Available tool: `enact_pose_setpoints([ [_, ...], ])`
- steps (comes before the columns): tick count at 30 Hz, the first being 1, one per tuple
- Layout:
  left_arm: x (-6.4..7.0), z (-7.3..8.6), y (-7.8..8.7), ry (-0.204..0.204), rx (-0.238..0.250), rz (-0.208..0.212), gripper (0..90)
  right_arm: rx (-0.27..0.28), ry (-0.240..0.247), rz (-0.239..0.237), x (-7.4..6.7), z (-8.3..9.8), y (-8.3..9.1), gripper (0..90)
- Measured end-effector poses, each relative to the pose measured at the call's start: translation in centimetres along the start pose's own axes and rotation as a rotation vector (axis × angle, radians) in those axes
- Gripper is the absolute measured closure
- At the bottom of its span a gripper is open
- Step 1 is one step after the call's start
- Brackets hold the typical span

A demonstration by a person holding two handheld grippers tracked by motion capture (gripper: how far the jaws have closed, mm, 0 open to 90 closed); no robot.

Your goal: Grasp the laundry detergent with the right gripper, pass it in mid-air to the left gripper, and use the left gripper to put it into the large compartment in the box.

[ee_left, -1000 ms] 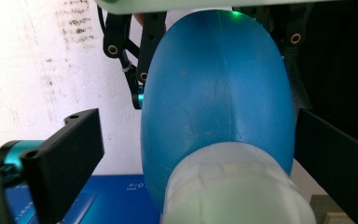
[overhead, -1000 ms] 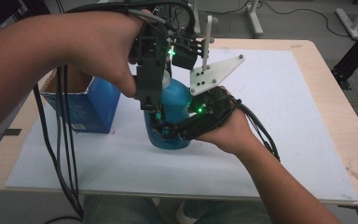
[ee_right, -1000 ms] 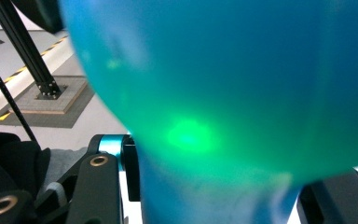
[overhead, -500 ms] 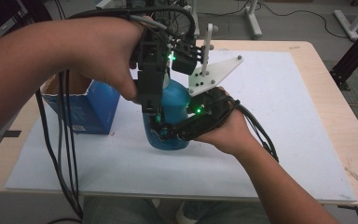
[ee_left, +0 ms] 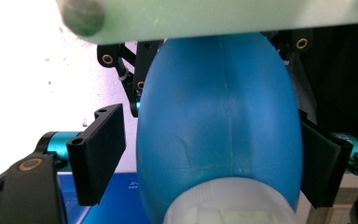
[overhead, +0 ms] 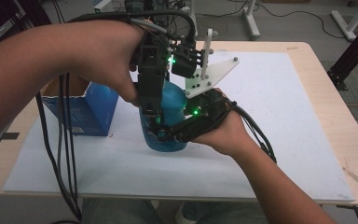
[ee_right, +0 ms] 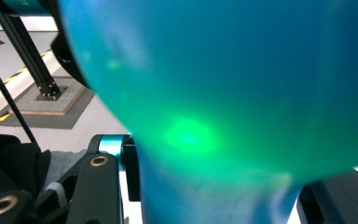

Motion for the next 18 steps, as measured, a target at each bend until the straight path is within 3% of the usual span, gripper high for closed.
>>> enact_pose_setpoints([
  [18, -0.03, 0.11, -0.03, 0.007, -0.007, -0.012, 23.5, 0.005, -0.005, 0.002, 0.09, -0.02, -0.05, 45.7],
])
Point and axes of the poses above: each handheld gripper's, and its own axes: y roughly backward along the jaws, z roughly out of its underside, x roughly to its right, the point moved 6 cm from there along -y, roughly forward along the jaws, and after that the axes turned 9 degrees about -x, right-handed, at the moved point
